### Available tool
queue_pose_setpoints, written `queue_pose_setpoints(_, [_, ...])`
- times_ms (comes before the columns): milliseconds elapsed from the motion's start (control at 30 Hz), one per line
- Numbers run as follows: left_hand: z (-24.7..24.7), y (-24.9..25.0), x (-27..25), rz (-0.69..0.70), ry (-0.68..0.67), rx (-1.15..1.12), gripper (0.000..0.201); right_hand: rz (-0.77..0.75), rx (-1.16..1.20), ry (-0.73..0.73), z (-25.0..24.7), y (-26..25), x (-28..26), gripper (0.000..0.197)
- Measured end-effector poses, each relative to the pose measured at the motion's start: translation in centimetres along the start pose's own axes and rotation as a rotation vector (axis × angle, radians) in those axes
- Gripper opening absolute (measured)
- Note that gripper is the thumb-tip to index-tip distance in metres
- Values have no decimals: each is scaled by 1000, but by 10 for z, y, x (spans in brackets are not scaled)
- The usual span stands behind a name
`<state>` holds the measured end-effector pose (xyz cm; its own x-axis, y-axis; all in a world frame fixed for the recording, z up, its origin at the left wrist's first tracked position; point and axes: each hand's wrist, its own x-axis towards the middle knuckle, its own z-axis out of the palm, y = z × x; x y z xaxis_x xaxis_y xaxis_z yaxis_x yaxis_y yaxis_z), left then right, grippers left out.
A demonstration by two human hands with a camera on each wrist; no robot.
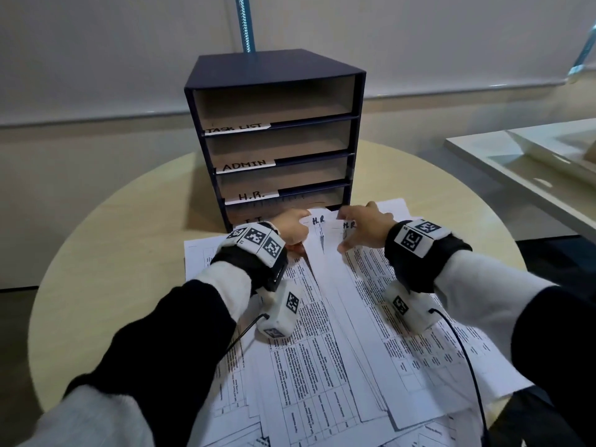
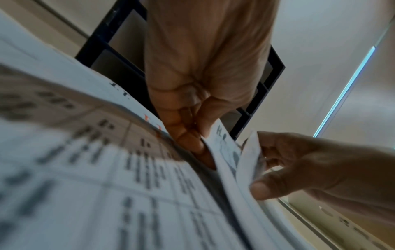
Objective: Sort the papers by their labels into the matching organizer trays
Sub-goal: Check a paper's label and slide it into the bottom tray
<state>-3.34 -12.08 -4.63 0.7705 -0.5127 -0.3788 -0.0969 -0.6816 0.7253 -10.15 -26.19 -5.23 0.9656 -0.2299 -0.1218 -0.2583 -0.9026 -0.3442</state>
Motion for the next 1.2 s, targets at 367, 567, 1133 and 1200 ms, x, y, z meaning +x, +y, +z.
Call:
queue_pose_setpoints(367, [-26, -18, -3, 55, 104, 271, 47, -184, 45, 16, 3, -20, 3, 47])
queue_pose_setpoints(567, [-20, -20, 0, 165, 344, 177, 28, -229, -17, 62, 10, -19, 5, 33])
queue_pose_setpoints(1133, [-27, -20, -16, 208, 81, -100, 22, -142, -78, 160, 7, -28, 11, 38])
queue_pose_setpoints(1200, [-23, -22, -20, 222, 80, -96, 25, -132, -71, 207, 2, -34, 13, 38])
